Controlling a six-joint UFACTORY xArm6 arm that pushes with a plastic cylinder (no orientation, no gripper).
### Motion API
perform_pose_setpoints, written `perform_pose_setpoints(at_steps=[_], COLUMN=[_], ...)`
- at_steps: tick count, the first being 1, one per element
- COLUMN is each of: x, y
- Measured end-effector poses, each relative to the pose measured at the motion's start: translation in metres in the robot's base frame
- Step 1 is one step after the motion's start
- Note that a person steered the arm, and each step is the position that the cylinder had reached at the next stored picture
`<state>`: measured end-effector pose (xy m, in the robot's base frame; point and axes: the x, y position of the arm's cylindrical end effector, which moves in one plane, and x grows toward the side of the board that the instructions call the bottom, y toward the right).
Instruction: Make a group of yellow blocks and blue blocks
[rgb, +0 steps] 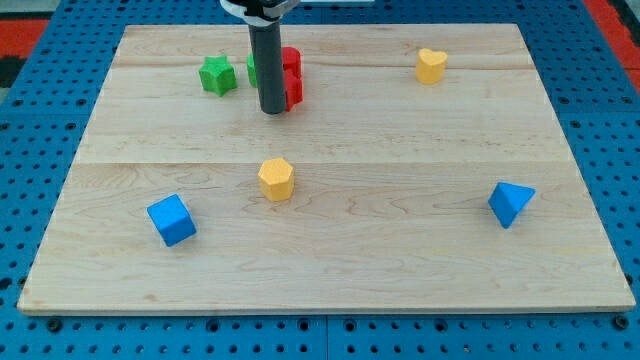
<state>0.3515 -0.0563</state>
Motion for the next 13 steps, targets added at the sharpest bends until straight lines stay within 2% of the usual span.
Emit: perform_pose_setpoints(at_steps=[2, 3, 4, 5, 6, 7, 9, 10, 12, 13], x=[-0.004, -0.035, -0.077, -0.087, -0.062, -0.058, 0.036, 0.062, 0.127, 0.135], y=[0.190, 0.265, 0.270, 0.226, 0.147, 0.109, 0.077, 0.079, 0.009, -0.002])
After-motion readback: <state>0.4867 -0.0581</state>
